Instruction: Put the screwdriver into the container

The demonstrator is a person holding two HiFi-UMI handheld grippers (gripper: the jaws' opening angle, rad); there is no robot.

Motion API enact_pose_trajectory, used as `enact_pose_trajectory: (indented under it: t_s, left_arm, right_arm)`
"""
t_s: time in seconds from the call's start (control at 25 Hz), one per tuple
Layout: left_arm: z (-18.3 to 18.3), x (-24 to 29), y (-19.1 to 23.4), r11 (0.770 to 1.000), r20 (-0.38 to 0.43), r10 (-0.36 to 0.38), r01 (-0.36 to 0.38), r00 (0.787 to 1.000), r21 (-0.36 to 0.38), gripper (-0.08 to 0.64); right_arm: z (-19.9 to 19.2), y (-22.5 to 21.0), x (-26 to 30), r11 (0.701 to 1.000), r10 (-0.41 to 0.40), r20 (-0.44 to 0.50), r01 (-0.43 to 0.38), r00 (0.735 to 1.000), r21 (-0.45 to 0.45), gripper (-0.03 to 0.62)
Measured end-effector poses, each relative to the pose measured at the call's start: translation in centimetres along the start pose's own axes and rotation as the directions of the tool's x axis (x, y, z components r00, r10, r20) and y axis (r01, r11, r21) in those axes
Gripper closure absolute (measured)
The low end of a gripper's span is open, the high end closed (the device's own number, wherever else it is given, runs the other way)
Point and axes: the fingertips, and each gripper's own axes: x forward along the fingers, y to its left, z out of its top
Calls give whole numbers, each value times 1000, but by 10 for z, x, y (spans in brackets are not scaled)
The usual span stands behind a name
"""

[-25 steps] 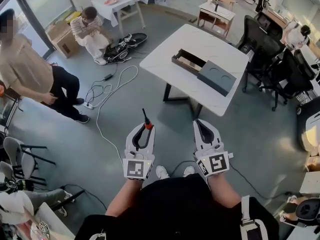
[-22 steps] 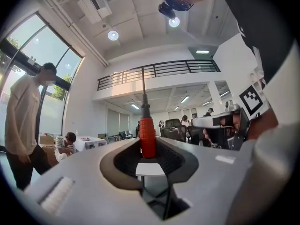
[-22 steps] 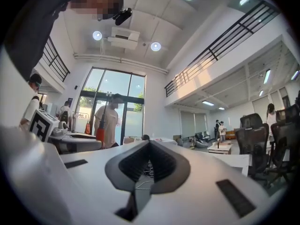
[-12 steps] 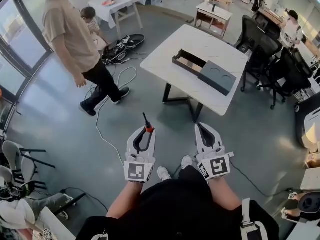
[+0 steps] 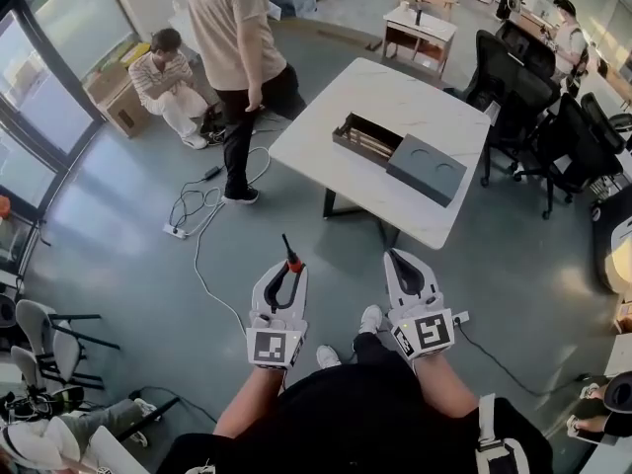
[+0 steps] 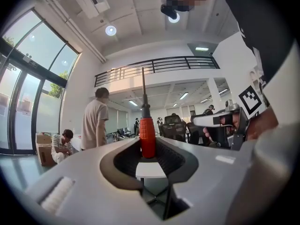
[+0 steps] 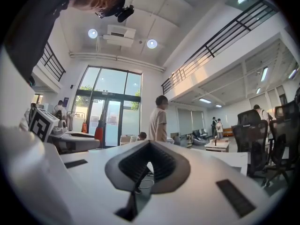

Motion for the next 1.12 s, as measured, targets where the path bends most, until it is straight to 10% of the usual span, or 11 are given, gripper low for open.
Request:
enact_pose_trajectory:
  t_s: [1.12]
  left_arm:
    - [-9,220,6,1000,-24,-15,15,1000,-2,459]
  right_arm:
    - [-19,-166,130,997,69,-10,-69,998,22,586]
